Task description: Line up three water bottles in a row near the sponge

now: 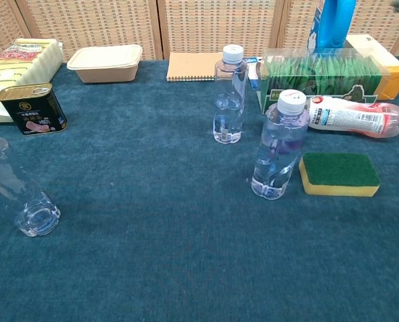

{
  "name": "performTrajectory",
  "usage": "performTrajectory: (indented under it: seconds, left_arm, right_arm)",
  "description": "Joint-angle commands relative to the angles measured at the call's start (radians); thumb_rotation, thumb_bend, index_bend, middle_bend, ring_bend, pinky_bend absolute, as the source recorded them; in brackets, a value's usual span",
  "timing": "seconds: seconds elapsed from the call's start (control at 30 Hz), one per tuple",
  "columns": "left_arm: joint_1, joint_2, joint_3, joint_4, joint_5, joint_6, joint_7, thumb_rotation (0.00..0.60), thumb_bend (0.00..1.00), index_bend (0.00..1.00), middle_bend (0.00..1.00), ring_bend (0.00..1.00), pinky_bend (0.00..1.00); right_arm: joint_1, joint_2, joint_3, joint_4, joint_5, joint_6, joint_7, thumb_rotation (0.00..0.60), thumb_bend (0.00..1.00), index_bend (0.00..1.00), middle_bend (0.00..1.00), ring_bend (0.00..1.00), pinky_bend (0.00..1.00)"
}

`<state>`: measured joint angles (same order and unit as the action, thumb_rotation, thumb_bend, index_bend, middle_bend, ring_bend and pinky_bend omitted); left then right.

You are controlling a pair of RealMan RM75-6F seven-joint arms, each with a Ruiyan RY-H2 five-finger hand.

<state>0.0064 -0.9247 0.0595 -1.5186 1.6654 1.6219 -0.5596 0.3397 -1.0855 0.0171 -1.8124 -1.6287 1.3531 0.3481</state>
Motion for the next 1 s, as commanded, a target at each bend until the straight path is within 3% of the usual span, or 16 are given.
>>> performTrajectory:
  seconds: [0.03, 0.23, 0.47, 0.7, 0.77, 1.0]
  left_arm:
    - [-0.013, 0.013, -0.005, -0.013, 0.006, -0.008, 0.015, 0.6, 0.1, 0.0, 0.0, 0.0, 0.04]
    - [-0.079, 0.075, -0.033, -0.076, -0.001, -0.074, -0.003, 0.6, 0.1, 0.0, 0.0, 0.0, 0.04]
    - [-0.136, 0.104, -0.011, -0.11, 0.046, -0.163, -0.018, 0.6, 0.11, 0.0, 0.0, 0.0, 0.04]
    - [-0.168, 0.057, 0.008, -0.027, 0.072, -0.204, -0.095, 0.6, 0.11, 0.0, 0.0, 0.0, 0.04]
    - [-0.196, 0.007, 0.024, 0.032, 0.11, -0.229, -0.157, 0.6, 0.1, 0.0, 0.0, 0.0, 0.04]
    - [-0.209, -0.084, 0.044, 0.154, 0.145, -0.2, -0.235, 0.6, 0.1, 0.0, 0.0, 0.0, 0.04]
  right_arm:
    - [-0.094, 0.053, -0.078, 0.009, -0.078, 0.099, -0.027, 0.6, 0.0, 0.07, 0.03, 0.0, 0.23]
    - [-0.204, 0.063, -0.148, 0.082, -0.127, 0.215, -0.005, 0.6, 0.0, 0.07, 0.04, 0.0, 0.23]
    - [-0.251, 0.035, -0.161, 0.144, -0.145, 0.265, 0.029, 0.6, 0.0, 0.09, 0.04, 0.0, 0.23]
    - [-0.252, 0.04, -0.151, 0.16, -0.148, 0.269, 0.056, 0.6, 0.0, 0.09, 0.04, 0.0, 0.23]
    - [-0.252, 0.043, -0.148, 0.162, -0.15, 0.27, 0.068, 0.6, 0.0, 0.09, 0.04, 0.0, 0.23]
    - [-0.255, 0.041, -0.145, 0.166, -0.154, 0.263, 0.075, 0.6, 0.0, 0.09, 0.04, 0.0, 0.22]
